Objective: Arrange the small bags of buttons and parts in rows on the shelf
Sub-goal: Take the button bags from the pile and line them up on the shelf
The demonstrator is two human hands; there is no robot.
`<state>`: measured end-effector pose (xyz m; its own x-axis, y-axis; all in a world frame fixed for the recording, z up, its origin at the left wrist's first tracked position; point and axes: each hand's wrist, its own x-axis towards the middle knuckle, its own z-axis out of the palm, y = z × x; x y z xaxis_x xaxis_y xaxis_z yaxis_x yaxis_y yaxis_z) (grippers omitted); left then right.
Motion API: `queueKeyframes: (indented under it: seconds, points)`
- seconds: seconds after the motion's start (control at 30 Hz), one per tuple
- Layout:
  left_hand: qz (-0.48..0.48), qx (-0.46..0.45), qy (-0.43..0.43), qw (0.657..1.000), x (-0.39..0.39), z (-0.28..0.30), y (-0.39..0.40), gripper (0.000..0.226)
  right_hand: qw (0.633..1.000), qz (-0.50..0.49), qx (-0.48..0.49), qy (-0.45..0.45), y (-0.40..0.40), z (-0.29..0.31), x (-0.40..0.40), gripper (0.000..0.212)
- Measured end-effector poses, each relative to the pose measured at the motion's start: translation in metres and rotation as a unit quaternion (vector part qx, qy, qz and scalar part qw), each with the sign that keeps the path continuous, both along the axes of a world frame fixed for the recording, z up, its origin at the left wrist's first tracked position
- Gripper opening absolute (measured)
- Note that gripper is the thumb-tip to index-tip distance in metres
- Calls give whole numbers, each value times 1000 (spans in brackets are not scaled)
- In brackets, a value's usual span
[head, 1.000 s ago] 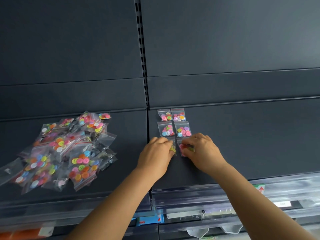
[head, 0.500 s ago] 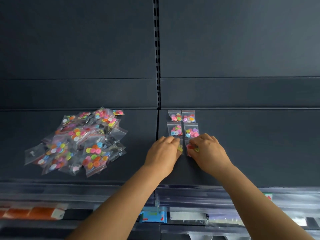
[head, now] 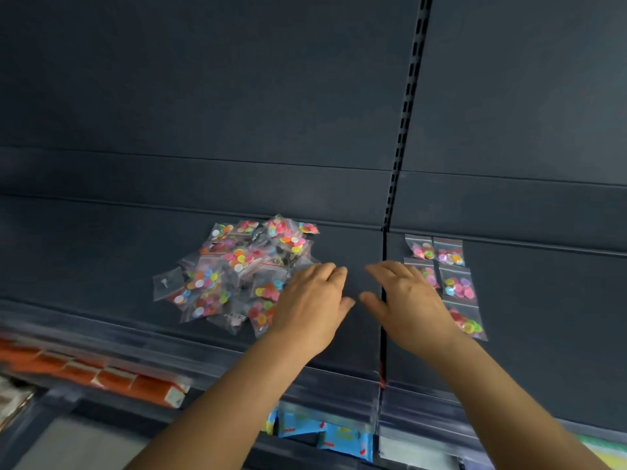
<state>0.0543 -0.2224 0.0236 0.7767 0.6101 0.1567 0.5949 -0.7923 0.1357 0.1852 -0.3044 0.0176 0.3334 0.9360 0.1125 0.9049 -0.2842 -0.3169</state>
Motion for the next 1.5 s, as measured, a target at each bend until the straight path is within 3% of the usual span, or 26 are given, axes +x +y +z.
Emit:
queueKeyframes:
  seconds: [0.27,0.53,0.73,0.87,1.03,1.3,1.5]
  points:
    - [58,-16,-11,998,-68,-1,64,52,999,34,-3,16,63,1,-57,51]
    - [107,-53,-7,993,-100,-20,124,56,998,7,-24,57,105,-8,-95,56]
    - [50,-84,15,995,-99,-27,151,53,995,-37,-65,73,124,-15,-105,60]
    - [-14,-69,21,997,-100,-31,161,66,992,-65,-76,73,128,-17,-108,56]
    - [-30,-74,-30,996,-100,-27,167,56,989,-106,-41,99,133,-17,-106,51]
    - [-21,-86,-116,989,-102,-18,174,5,976,-144,45,158,135,-17,-103,21]
    - [-15,-156,-216,964,-102,-8,171,5,962,-167,118,181,133,-11,-103,10]
